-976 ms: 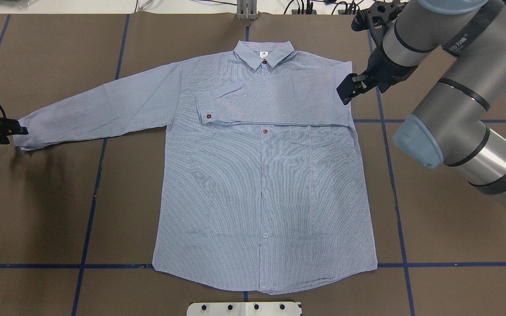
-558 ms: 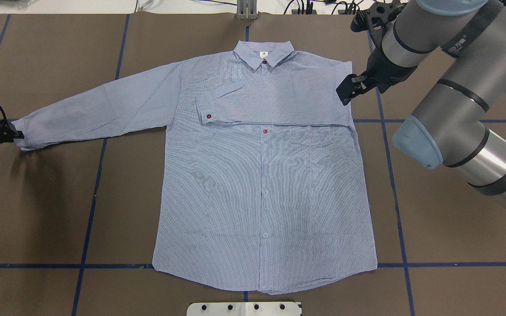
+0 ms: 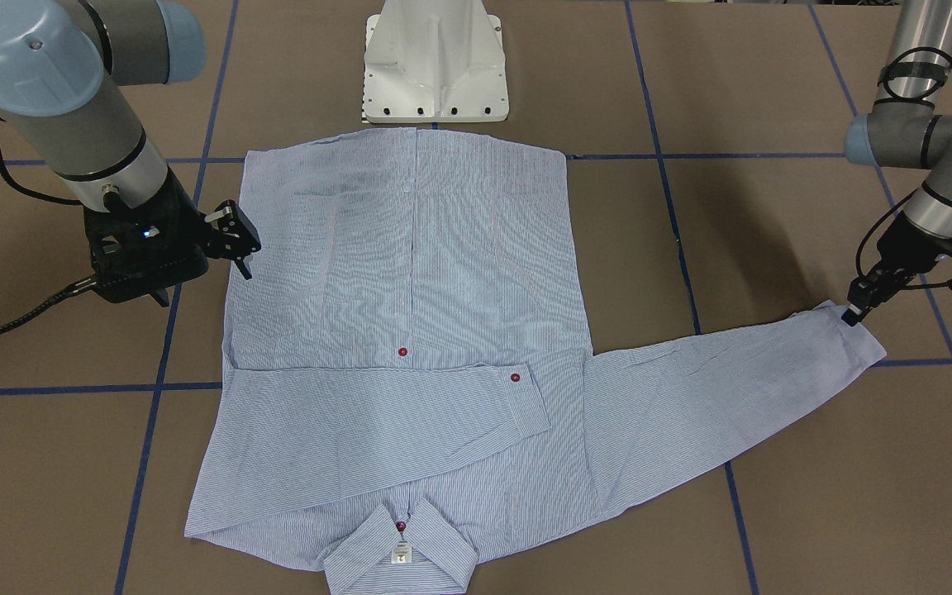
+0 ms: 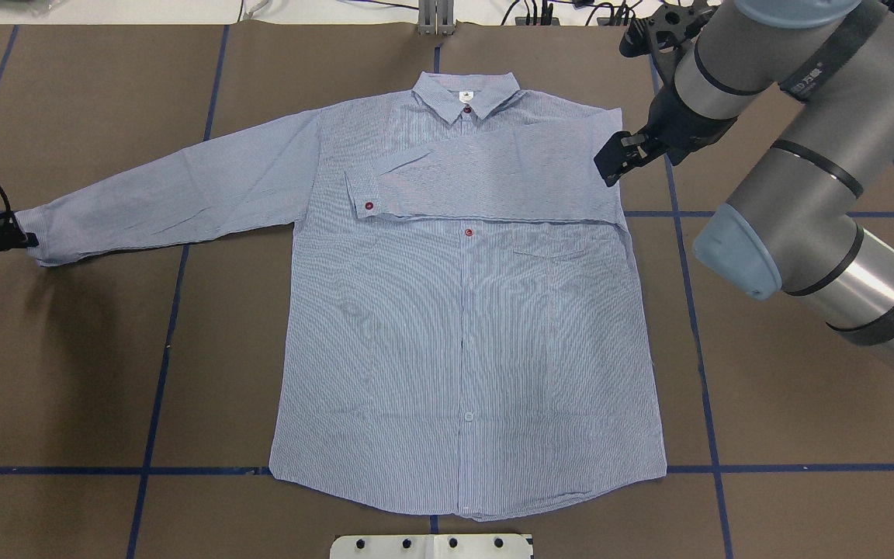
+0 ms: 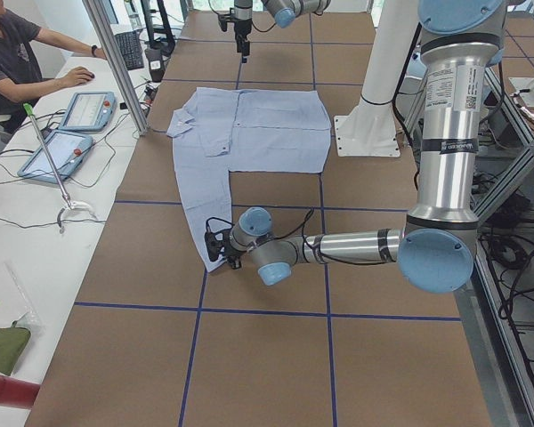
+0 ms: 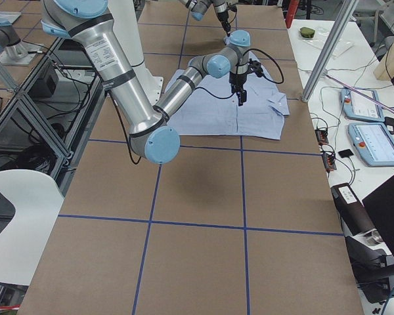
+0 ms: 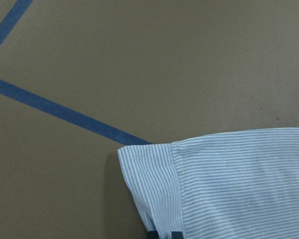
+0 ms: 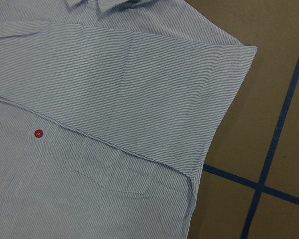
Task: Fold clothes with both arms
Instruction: 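Grasp the other sleeve cuff with the left gripper while the right gripper withdraws, then carry the cuff with the left gripper across the shirt toward the collar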
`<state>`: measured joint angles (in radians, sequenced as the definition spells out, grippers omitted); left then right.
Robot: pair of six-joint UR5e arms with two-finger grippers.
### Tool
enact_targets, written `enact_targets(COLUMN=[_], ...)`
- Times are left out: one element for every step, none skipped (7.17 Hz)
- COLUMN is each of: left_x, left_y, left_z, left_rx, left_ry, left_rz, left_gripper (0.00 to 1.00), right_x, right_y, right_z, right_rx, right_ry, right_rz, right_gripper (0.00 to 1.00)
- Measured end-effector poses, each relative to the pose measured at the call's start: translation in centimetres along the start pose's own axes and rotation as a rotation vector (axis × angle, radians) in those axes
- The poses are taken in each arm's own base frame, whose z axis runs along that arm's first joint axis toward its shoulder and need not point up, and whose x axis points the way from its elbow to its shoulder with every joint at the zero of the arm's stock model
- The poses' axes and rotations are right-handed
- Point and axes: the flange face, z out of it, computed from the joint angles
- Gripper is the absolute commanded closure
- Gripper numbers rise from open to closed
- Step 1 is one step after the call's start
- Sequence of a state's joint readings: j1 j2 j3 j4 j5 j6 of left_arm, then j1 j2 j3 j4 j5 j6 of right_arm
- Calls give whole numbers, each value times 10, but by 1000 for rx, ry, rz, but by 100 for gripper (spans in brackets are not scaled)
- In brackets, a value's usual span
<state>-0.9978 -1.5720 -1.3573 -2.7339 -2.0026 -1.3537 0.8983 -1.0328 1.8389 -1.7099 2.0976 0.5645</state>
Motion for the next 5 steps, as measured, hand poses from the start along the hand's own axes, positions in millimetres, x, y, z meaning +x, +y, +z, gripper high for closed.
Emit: enact_targets(left_x=[10,25,51,90,146], left_y=[1,3,3,0,-5], left_z=[-8,-17,-27,-40,-55], left_rx=[-13,-34,-45,-48,-48], left_ry=[16,29,29,21,12], left_rz=[4,7,4,0,-5], left_gripper=[100,100,100,100,100], right_x=[0,1,4,12,26], right_y=[1,1,3,9,19], right_z=[0,0,1,6,12], right_rx=[-2,-5,-11,-27,-45], right_ry=[-2,-5,-6,-4,1], right_rz=[0,2,6,17,33], right_gripper=[0,0,0,0,0])
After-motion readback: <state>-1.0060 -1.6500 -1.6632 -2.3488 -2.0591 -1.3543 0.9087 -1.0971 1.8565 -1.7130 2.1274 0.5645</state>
